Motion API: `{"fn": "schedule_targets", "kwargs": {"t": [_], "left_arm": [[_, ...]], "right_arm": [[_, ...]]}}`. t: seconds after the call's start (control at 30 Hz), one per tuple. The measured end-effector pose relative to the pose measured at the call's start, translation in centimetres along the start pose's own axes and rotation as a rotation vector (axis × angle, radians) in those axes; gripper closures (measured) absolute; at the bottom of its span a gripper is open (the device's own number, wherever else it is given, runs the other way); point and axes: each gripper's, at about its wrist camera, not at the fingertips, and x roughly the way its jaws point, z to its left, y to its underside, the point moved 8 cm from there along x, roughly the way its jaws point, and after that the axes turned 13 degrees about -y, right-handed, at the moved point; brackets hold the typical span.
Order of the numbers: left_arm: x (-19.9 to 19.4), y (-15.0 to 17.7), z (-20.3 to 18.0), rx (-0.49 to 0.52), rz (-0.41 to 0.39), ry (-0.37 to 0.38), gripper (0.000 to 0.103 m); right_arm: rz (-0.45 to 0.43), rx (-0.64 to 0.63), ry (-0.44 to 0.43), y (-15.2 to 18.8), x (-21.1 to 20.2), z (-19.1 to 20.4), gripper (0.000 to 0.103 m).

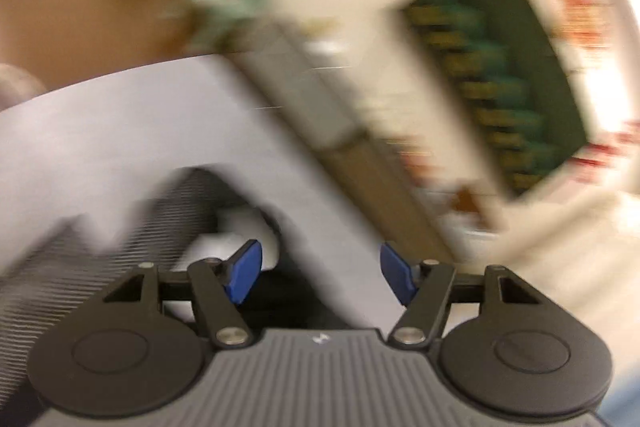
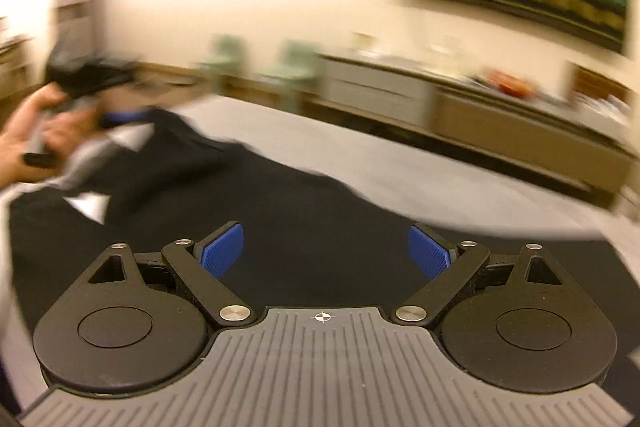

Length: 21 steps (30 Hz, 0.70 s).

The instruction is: Fold clothes

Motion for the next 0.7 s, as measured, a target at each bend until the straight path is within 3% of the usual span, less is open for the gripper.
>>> {"fn": "schedule_targets", "kwargs": {"t": [0.03,0.07,0.13,0.23,0.37,0.4,0.47,0.5,0.53,0.7], "left_arm": [[-1.0,0.1,-1.5,0.045,-0.014,0.068,0.029],[-1.4,0.4,-2.1,0.092,-0.019,0.084,0.026],[-0.9,1.2,-1.4,0.128,0.01,0.053,0.026],[0.4,1.1,2.5,0.047,0.057,-0.043,0.031],[-1.6,-1.1,6.8,-0.058,-0.018,-0.073,0.03],[-2.0,-1.4,7.5,-0.057,-0.033,-0.09,0.03],[-2.1,-1.5,8.2,-0.041,-0.036,-0.105,0.029],[-1.9,-1.3,8.2,-0.028,-0.028,-0.109,0.029],[-1.4,-1.0,8.0,-0.007,-0.016,-0.113,0.029],[1.1,1.0,5.0,0.081,0.042,-0.105,0.026]], "right_arm": [[0.002,-0.038,-0.034,-1.3,2.0,2.0,0.01],[0.008,-0.072,-0.063,-2.4,4.0,3.9,0.009],[0.027,-0.134,-0.109,-4.0,8.2,7.1,0.007],[0.073,-0.181,-0.162,-5.6,14.4,11.3,0.008],[0.125,-0.167,-0.195,-7.1,21.5,14.8,0.009],[0.145,-0.17,-0.197,-7.1,22.8,15.4,0.014],[0.203,-0.179,-0.176,-6.9,25.2,15.6,0.044],[0.229,-0.155,-0.165,-6.7,26.0,15.0,0.08],[0.241,-0.115,-0.16,-6.7,26.4,14.3,0.102],[0.179,0.095,-0.217,-7.5,24.5,11.0,0.103]]}}
